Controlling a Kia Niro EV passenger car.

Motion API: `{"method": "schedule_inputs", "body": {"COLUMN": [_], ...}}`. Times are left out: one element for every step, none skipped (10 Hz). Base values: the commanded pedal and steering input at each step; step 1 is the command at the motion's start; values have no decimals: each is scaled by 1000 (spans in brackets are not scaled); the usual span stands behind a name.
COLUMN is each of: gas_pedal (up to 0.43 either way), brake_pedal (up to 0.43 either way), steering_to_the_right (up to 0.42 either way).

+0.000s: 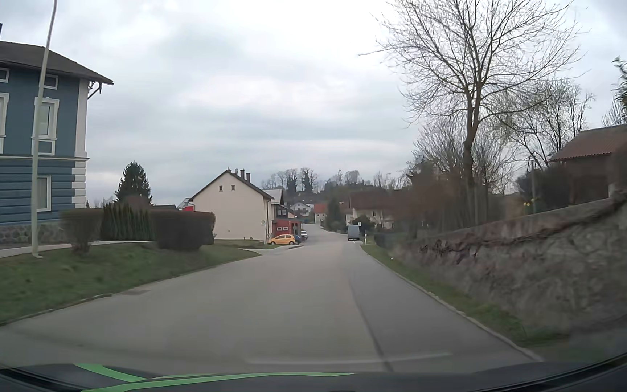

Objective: Follow the waypoints while adhering to traffic rules and regulations

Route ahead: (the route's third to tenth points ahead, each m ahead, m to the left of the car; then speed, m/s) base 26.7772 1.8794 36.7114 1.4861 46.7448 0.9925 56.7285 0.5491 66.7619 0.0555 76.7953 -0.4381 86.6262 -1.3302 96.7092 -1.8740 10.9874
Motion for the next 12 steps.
{"method": "schedule_inputs", "body": {"gas_pedal": [87,79,59,39,8,0,0,0,0,0,0,0], "brake_pedal": [0,0,0,0,0,0,0,0,0,0,0,0], "steering_to_the_right": [21,20,19,18,15,14,11,10,10,10,9,9]}}
